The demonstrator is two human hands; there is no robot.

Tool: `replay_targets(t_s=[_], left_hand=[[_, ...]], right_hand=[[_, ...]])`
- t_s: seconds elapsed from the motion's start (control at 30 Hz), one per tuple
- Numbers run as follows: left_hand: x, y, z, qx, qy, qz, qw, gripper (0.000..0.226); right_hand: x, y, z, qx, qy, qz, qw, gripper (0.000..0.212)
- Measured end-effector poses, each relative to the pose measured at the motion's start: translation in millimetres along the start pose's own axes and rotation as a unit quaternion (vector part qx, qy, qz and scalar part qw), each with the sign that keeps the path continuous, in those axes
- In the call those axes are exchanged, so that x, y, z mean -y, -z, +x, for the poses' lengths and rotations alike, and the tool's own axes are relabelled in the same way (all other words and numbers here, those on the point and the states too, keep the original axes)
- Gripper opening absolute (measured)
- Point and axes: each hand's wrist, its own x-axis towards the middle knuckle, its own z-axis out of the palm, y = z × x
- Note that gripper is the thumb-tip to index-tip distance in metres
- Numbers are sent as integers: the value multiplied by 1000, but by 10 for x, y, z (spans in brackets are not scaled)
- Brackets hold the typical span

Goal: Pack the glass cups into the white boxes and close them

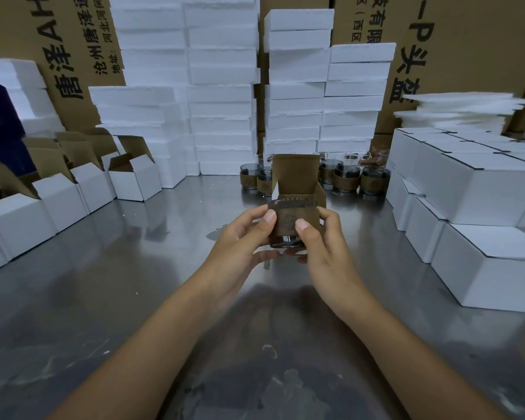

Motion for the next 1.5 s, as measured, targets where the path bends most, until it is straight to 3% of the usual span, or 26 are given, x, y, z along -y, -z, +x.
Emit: replay_targets(t_s=[0.1, 0.3, 0.57, 0.77, 0.9, 1.13, 1.37, 1.5], left_hand=[[6, 16, -2, 5, 0, -9, 1000, 64], [28, 24, 18, 0, -16, -20, 1000, 48], [32, 26, 24, 7, -29, -21, 999, 49], [35, 27, 33, -7, -15, -21, 1000, 48], [33, 40, 37, 4, 1, -10, 1000, 37], [1, 22, 15, 29, 13, -19, 999, 32], [-18, 4, 12, 16, 24, -94, 995, 32], [-31, 1, 1, 10, 15, -61, 998, 36]], right_hand=[[44, 4, 36, -19, -38, 42, 998, 6], [74, 13, 91, -13, -118, 102, 988, 44], [59, 34, 89, -1, -124, 116, 986, 42], [86, 17, 61, -38, -102, 98, 989, 25], [107, 9, 26, -44, -68, 68, 994, 57], [84, 9, -8, -51, 11, 35, 998, 48], [39, 17, -16, -39, 19, 16, 999, 60], [30, 25, -39, -13, 36, -8, 999, 62]])
